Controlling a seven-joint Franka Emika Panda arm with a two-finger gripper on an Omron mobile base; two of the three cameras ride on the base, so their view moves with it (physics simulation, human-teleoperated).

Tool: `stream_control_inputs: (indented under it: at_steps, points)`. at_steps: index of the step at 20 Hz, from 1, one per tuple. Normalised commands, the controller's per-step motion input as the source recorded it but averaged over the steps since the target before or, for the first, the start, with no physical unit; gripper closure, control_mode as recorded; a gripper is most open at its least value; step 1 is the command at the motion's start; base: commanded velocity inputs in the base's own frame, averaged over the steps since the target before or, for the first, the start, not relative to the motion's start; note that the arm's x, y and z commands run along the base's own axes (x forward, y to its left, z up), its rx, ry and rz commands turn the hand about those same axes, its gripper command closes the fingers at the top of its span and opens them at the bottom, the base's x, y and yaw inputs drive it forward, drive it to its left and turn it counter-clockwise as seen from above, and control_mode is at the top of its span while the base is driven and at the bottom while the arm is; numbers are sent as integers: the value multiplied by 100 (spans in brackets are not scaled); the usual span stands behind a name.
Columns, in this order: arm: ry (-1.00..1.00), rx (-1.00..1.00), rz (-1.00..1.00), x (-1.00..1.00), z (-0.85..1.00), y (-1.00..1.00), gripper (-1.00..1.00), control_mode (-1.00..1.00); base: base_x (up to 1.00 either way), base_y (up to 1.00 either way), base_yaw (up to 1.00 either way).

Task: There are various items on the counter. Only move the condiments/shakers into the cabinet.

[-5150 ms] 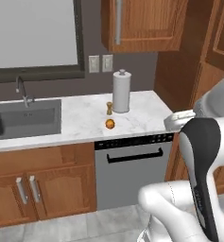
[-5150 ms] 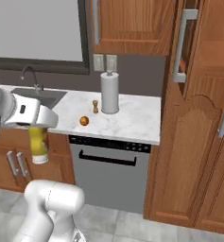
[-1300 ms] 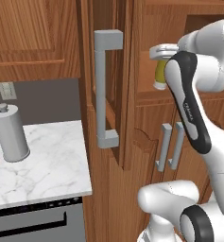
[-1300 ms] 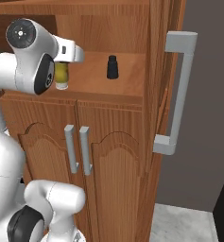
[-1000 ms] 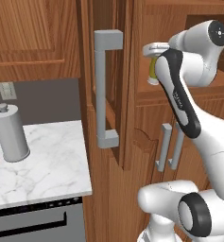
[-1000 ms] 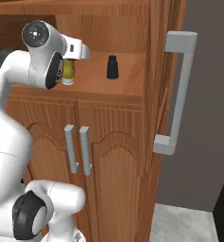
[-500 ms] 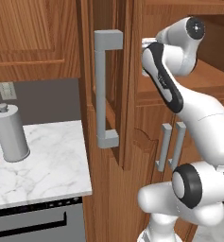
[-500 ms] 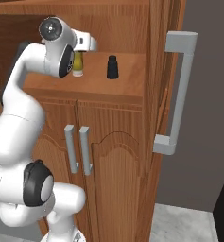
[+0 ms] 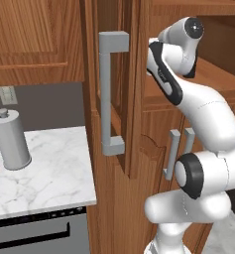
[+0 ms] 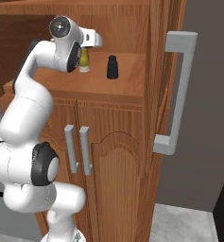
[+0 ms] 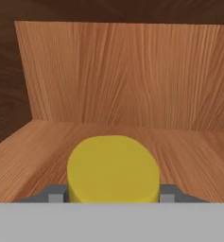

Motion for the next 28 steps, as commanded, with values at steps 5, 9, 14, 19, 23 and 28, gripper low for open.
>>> stream_control_inputs:
  at_steps: [5, 9, 14, 19, 23, 28]
  points:
    - [-1, -3, 0, 43, -54, -17, 100, -100, 0, 0, 0]
    - [0, -1, 0, 38, -55, -17, 100, -100, 0, 0, 0]
    - [0, -3, 0, 2, -53, -20, 100, -100, 0, 0, 0]
    - [0, -2, 0, 0, -57, -6, -100, -100, 0, 0, 0]
    - [0, 0, 0, 0, -39, -1, -100, -100, 0, 0, 0]
    - [0, 0, 0, 0, -3, -17, -100, -100, 0, 0, 0]
